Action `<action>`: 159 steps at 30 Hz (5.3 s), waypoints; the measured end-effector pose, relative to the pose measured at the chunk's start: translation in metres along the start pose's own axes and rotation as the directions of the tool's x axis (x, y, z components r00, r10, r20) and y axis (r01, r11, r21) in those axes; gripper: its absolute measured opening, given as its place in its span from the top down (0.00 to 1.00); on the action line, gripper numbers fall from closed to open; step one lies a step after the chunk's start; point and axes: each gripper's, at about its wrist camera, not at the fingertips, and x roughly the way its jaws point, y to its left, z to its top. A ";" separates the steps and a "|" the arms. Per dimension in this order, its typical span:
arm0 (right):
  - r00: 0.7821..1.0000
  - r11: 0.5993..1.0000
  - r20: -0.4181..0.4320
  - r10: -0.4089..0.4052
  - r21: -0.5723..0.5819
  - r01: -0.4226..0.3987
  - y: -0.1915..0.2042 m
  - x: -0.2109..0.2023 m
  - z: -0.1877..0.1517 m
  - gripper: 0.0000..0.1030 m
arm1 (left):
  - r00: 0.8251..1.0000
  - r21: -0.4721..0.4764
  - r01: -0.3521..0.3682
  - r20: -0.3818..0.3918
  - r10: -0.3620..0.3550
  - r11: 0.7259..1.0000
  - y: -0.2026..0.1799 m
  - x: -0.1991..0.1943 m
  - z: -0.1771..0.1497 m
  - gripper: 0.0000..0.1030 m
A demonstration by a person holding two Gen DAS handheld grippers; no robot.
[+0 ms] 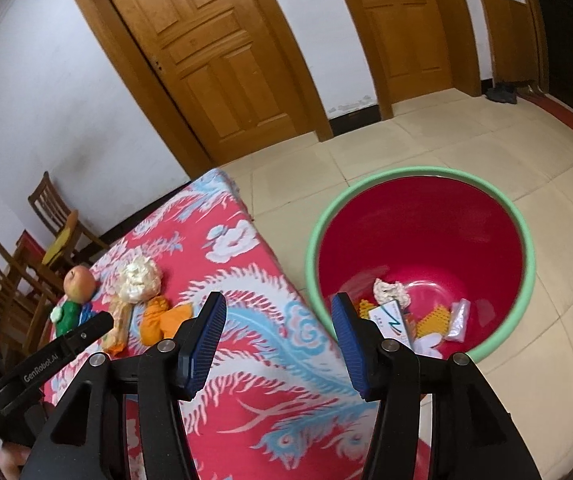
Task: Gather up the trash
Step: 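Move both tools back over the table toward the snack bag and orange cloth, then grasp the orange snack bag with the left tool while the right tool grasps the orange cloth, then carry the snack bag in the left tool while the right tool carries the cloth over the bucket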
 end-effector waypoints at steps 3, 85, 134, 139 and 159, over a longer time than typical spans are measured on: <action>1.000 1.000 -0.016 0.004 -0.013 -0.004 0.008 0.006 -0.002 0.45 | 1.000 -0.022 -0.029 -0.005 0.029 0.999 0.014 0.001 -0.001 0.62; 0.980 0.945 -0.201 -0.006 -0.322 -0.060 0.138 0.117 -0.036 0.51 | 0.996 -0.176 -0.087 -0.021 0.085 0.980 0.107 0.017 -0.015 0.63; 0.999 0.982 -0.003 0.045 -0.181 -0.045 0.060 0.000 -0.013 0.68 | 0.999 0.007 0.038 0.016 -0.038 0.999 0.000 -0.033 -0.017 0.63; 0.999 0.990 0.024 0.029 -0.140 -0.025 0.039 -0.010 -0.008 0.68 | 0.998 0.050 0.064 0.001 -0.064 0.997 -0.024 -0.030 -0.018 0.63; 0.999 0.999 0.030 -0.039 0.036 0.038 -0.042 -0.008 0.001 0.68 | 0.987 0.189 0.147 -0.092 -0.131 0.971 -0.100 0.008 -0.022 0.63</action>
